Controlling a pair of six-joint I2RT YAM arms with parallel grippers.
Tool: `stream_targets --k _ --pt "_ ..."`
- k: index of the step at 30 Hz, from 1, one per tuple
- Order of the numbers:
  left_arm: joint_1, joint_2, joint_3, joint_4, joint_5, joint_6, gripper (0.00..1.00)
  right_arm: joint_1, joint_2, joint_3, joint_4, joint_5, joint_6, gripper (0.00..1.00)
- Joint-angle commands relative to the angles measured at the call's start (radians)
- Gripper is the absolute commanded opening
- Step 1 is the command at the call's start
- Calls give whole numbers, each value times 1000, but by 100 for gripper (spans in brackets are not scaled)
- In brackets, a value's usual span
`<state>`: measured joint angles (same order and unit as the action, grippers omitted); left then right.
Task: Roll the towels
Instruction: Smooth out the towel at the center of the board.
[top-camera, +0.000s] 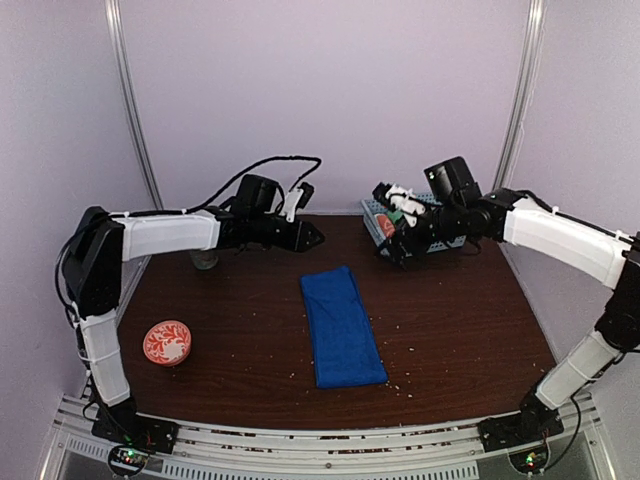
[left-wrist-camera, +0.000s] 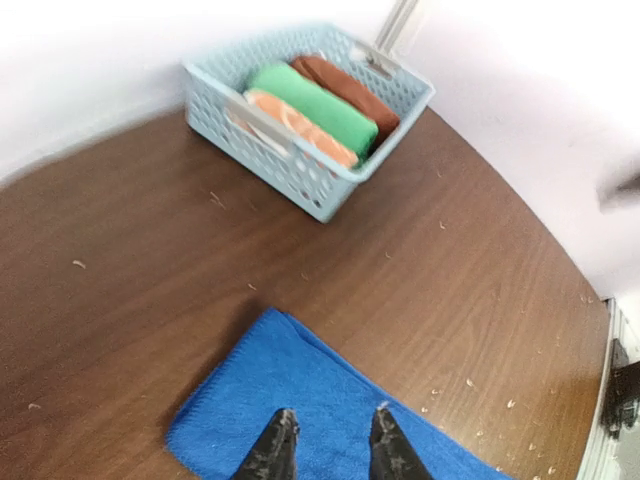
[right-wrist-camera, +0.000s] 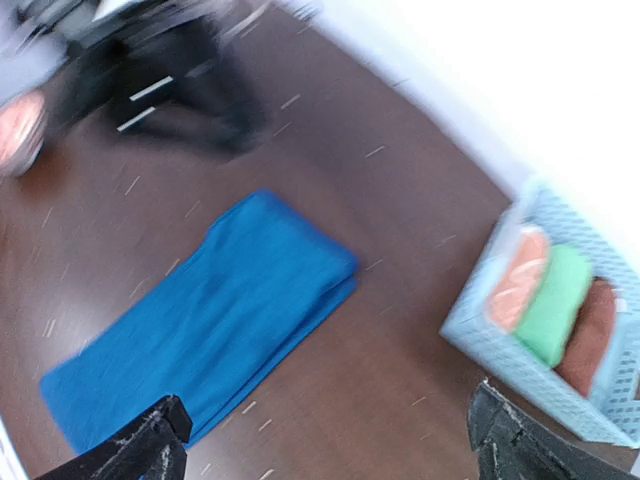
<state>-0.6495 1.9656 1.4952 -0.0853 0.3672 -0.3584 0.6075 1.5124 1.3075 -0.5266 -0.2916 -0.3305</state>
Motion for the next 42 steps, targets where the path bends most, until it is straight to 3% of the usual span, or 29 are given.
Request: stream_targets --k 1,2,4,7,11,16,23,36,42 --pt "7 -83 -158 235 -209 -18 50 -143 176 141 57 -11 109 100" --pt "17 -77 -165 253 -195 -30 55 -150 227 194 10 -55 82 96" --pt "37 -41 -136 239 -104 -55 50 -150 342 304 -91 -149 48 75" --pt "42 -6 -146 234 -26 -97 26 -148 484 423 -179 -289 78 46" --pt "42 2 -261 388 72 -182 1 -127 586 442 -128 -384 155 33" --pt "35 9 -358 492 161 -221 0 -88 666 466 -84 -420 194 27" --pt "14 80 -348 474 217 -220 0 -77 807 566 -82 -445 241 25" --pt "13 145 -363 322 165 -198 0 -87 850 553 -47 -192 327 23" --pt "13 92 -383 316 144 -188 2 -87 865 554 -45 -225 338 23"
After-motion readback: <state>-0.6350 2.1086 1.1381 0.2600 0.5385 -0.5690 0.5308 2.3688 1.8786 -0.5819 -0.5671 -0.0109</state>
